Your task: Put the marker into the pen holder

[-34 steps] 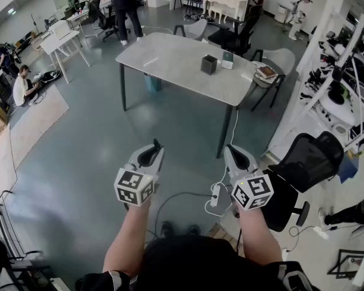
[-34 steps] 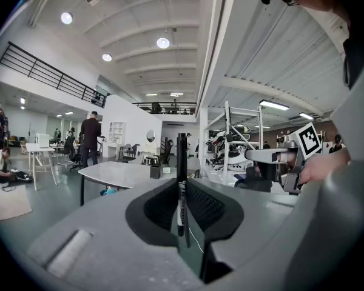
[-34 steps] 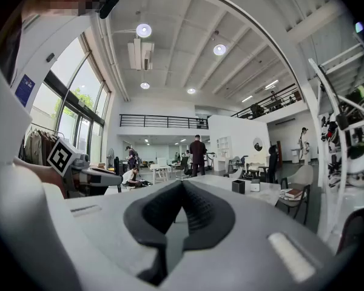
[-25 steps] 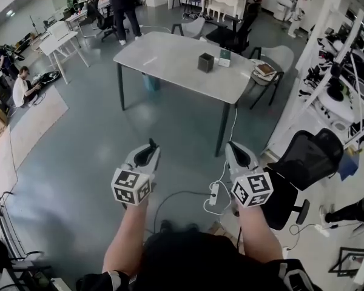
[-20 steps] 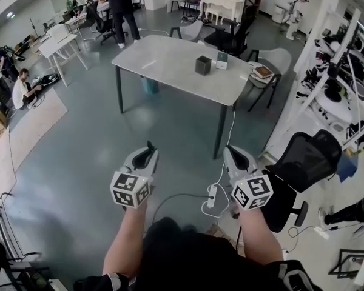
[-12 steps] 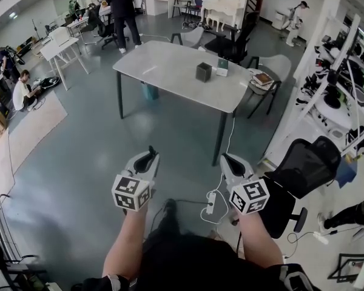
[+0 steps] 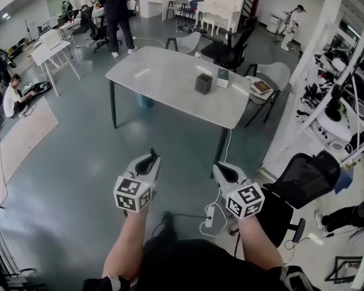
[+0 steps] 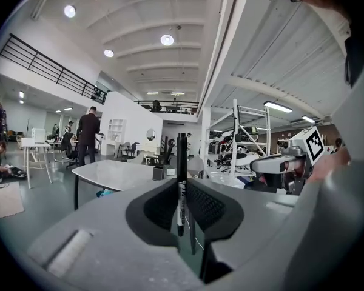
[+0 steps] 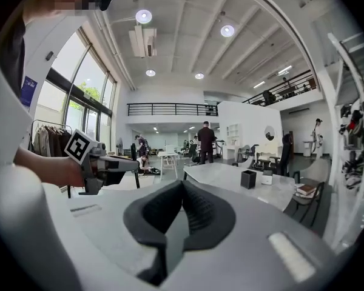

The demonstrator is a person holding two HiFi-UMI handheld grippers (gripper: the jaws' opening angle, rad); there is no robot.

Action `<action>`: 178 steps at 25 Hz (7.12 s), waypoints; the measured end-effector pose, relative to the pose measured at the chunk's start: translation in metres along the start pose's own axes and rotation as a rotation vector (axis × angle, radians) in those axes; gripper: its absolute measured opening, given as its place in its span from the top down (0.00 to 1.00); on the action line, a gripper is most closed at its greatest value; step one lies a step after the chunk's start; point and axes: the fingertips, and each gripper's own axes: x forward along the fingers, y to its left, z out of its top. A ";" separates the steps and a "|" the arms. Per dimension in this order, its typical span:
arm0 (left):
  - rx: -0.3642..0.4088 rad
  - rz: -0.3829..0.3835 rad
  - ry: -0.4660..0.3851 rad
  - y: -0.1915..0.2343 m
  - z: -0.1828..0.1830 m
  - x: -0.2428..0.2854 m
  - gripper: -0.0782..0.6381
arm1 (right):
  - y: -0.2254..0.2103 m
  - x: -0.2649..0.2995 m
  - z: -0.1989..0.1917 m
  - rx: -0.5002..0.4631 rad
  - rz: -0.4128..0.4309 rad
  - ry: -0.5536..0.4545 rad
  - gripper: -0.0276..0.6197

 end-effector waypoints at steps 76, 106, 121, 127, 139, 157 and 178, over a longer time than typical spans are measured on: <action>0.008 -0.283 0.114 0.297 0.102 0.639 0.82 | -0.450 0.489 0.035 0.295 -0.142 0.095 0.87; -0.126 -0.545 0.230 0.254 0.046 0.839 0.82 | -0.581 0.522 -0.003 0.425 -0.321 0.197 0.87; -0.047 -0.522 0.312 0.240 -0.001 0.864 0.82 | -0.604 0.506 -0.012 0.446 -0.315 0.210 0.87; -0.002 -0.534 0.341 0.238 -0.015 0.864 0.82 | -0.612 0.497 -0.012 0.449 -0.340 0.209 0.87; 0.031 -0.553 0.419 0.242 -0.033 0.863 0.82 | -0.609 0.494 -0.018 0.457 -0.341 0.229 0.87; 0.039 -0.548 0.450 0.248 -0.041 0.864 0.81 | -0.607 0.498 -0.025 0.478 -0.335 0.239 0.87; 0.088 -0.619 0.020 0.294 0.108 0.754 0.88 | -0.534 0.508 0.050 0.360 -0.382 0.153 0.87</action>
